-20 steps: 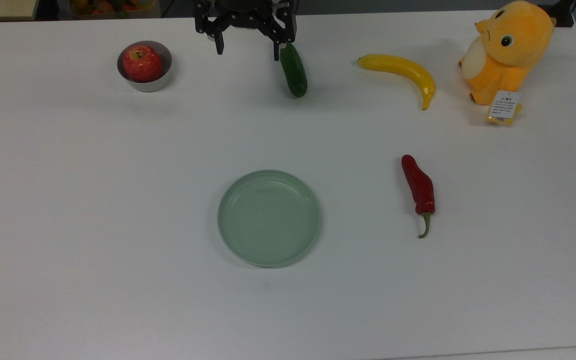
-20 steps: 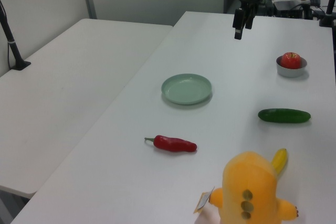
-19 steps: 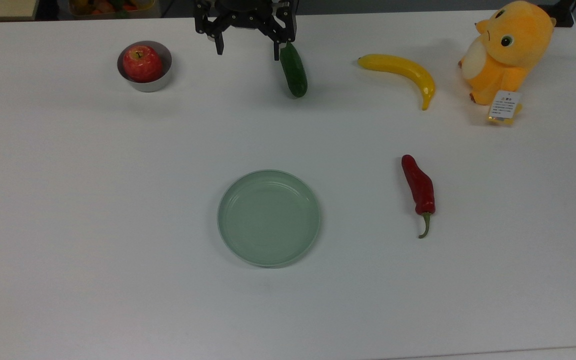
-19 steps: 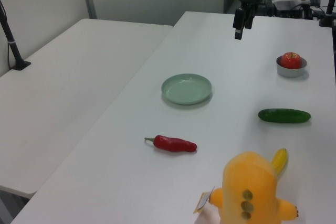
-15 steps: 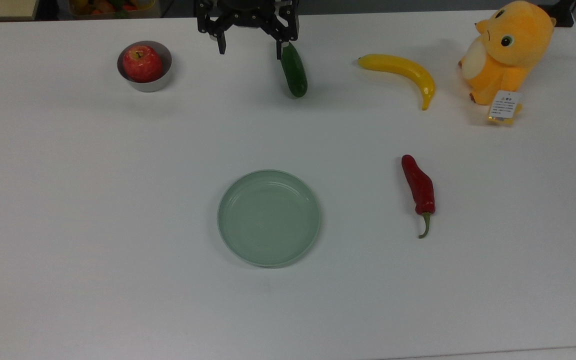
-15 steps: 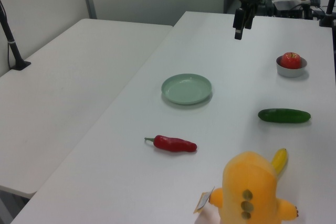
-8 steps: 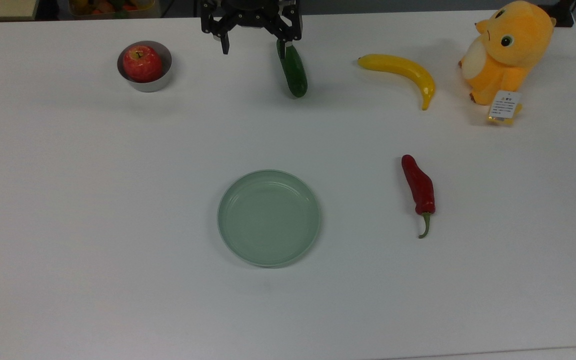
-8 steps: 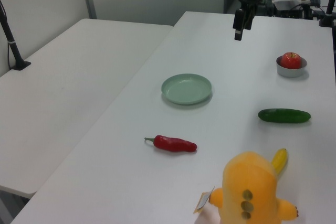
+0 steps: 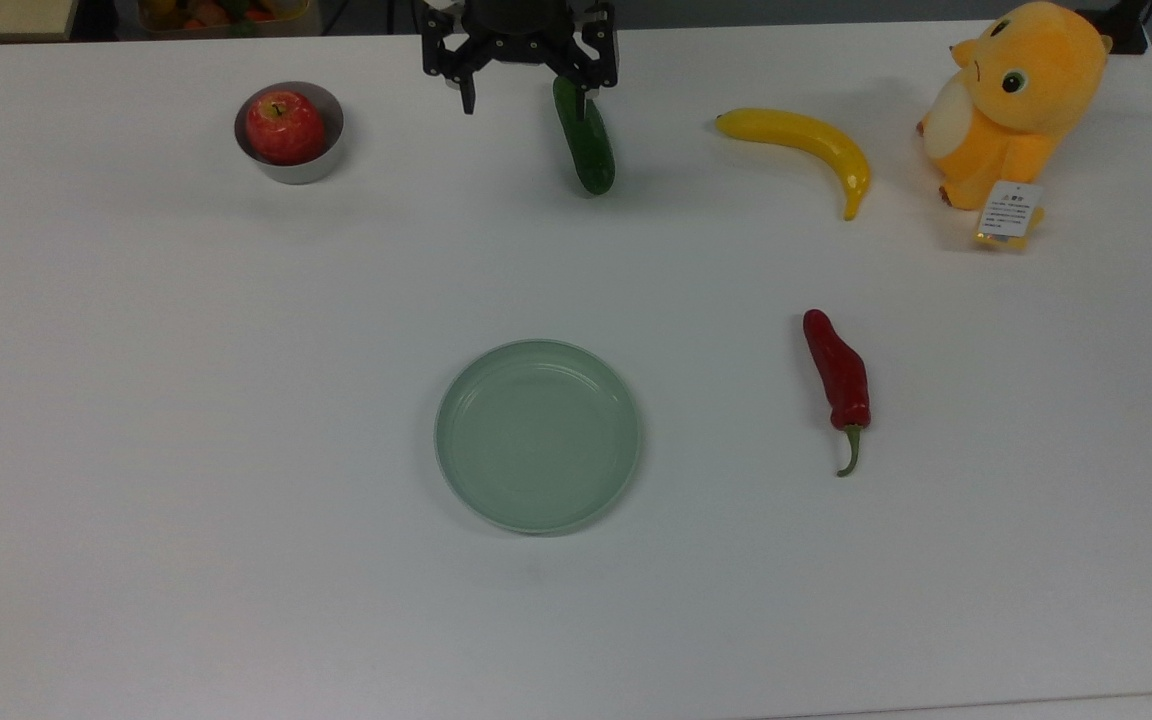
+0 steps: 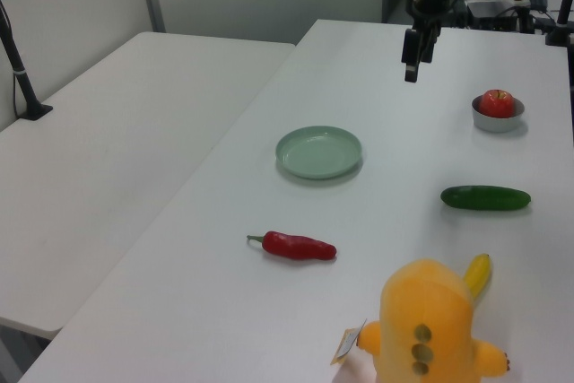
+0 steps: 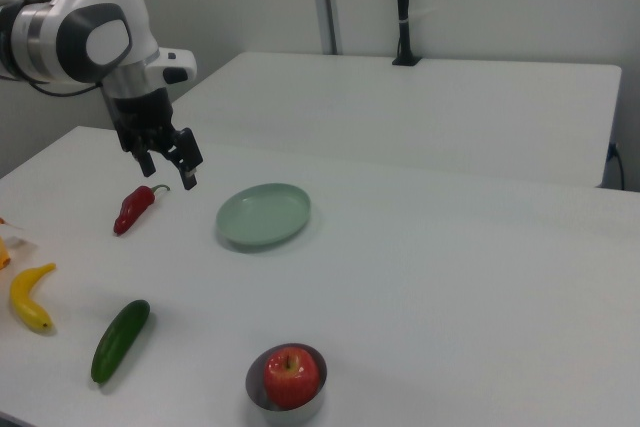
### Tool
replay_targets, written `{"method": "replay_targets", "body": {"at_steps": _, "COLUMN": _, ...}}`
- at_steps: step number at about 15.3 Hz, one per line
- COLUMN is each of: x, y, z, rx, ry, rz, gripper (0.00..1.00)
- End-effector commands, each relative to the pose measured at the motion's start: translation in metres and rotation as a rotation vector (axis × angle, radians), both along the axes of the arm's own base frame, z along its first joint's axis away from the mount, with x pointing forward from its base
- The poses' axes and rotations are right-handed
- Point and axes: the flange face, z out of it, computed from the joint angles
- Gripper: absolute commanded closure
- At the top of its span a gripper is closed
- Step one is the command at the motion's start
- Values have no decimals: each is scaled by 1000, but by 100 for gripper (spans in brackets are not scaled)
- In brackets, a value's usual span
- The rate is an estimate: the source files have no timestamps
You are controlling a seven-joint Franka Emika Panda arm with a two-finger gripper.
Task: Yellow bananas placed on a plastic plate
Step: 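Move the open gripper toward the yellow banana beside the cucumber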
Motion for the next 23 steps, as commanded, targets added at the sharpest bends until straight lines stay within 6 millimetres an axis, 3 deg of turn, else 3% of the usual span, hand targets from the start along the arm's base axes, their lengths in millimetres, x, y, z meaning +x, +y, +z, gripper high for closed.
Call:
{"method": "replay_targets", "body": {"at_steps": 1, "x": -31, "y": 16, "z": -8, "rx": 8, "ry": 5, "rz": 38, "gripper": 0}}
{"method": "replay_targets", "body": {"at_steps": 5, "x": -62, "y": 32, "z": -18, "rx": -4, "ry": 27, "rz": 84, "gripper": 0}}
{"method": "replay_targets", "body": {"at_steps": 10, "x": -67, "y": 43, "z": -20, "rx": -8, "ry": 31, "rz": 107, "gripper": 0}}
{"method": "replay_targets", "body": {"at_steps": 16, "x": -82, "y": 65, "z": -38, "rx": -23, "ry": 69, "rz": 151, "gripper": 0}}
{"method": "replay_targets", "body": {"at_steps": 23, "x": -109, "y": 123, "z": -45, "rx": -35, "ry": 85, "rz": 320, "gripper": 0}}
